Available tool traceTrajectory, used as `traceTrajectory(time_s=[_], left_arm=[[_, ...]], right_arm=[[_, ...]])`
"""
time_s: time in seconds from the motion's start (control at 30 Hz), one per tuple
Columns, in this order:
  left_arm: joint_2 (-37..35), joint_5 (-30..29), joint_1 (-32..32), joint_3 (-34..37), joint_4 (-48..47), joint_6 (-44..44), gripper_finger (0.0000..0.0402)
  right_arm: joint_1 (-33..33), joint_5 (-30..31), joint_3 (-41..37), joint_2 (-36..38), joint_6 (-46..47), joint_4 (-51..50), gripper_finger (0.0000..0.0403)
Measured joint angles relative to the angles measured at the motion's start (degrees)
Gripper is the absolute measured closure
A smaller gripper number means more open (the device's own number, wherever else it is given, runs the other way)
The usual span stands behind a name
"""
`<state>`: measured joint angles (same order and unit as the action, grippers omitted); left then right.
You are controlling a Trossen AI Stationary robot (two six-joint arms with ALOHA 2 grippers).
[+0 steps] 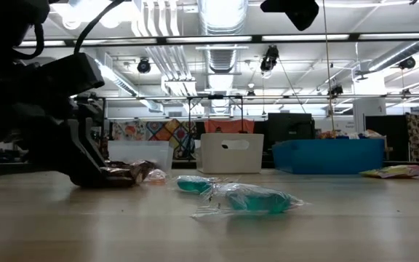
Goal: Sort candy
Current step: Put the middle left brown candy bar into the transparent bin
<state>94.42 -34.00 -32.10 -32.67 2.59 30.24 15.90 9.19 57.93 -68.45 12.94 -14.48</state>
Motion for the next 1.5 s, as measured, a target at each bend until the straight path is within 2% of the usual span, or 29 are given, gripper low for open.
traceTrajectory(time_s=[0.13, 0.27, 0.5, 0.63, 0.83, 1.07, 1.23, 1.37, 1.5], left_arm=[[-2.4, 2.1, 0.02, -0.98, -1.79, -1.77, 0.0359], [-8.58, 3.03, 0.12, -3.19, -8.24, -4.23, 0.0352], [-20.95, -5.51, 2.29, -8.39, -25.19, -5.65, 0.0356], [-26.35, -7.16, 7.15, -9.43, -28.52, -9.87, 0.0356], [-30.07, -6.5, 19.91, -9.54, -28.11, -24.36, 0.0356], [-29.72, 8.68, 40.49, -8.88, -27.28, -42.44, 0.0355], [-27.12, 19.32, 53.16, -8.25, -24.49, -50.74, 0.0355], [-24.28, 23.16, 60.05, -8.64, -23.89, -54.63, 0.0355], [-21.27, 26.39, 63.19, -8.84, -20.64, -56.5, 0.0355]], right_arm=[[0.0, 0.0, -0.1, -0.02, 0.03, -0.04, 0.0257], [0.0, -0.02, -0.1, -0.02, 0.08, -0.07, 0.0257], [0.0, 0.0, -0.23, -0.02, 0.01, 0.07, 0.0257], [0.0, 0.19, -0.47, -0.02, 0.08, 0.2, 0.0257], [-0.02, 1.99, -1.11, -0.02, 0.64, 0.12, 0.0257], [0.17, 1.99, -1.57, -0.02, 3.01, -0.2, 0.0257], [0.34, 2.81, -3.31, -0.02, 3.92, 0.01, 0.0257], [0.35, 4.15, -4.53, -0.02, 5.89, 0.2, 0.0257], [0.35, 4.39, -5.23, -0.02, 7.95, 0.17, 0.0257]])
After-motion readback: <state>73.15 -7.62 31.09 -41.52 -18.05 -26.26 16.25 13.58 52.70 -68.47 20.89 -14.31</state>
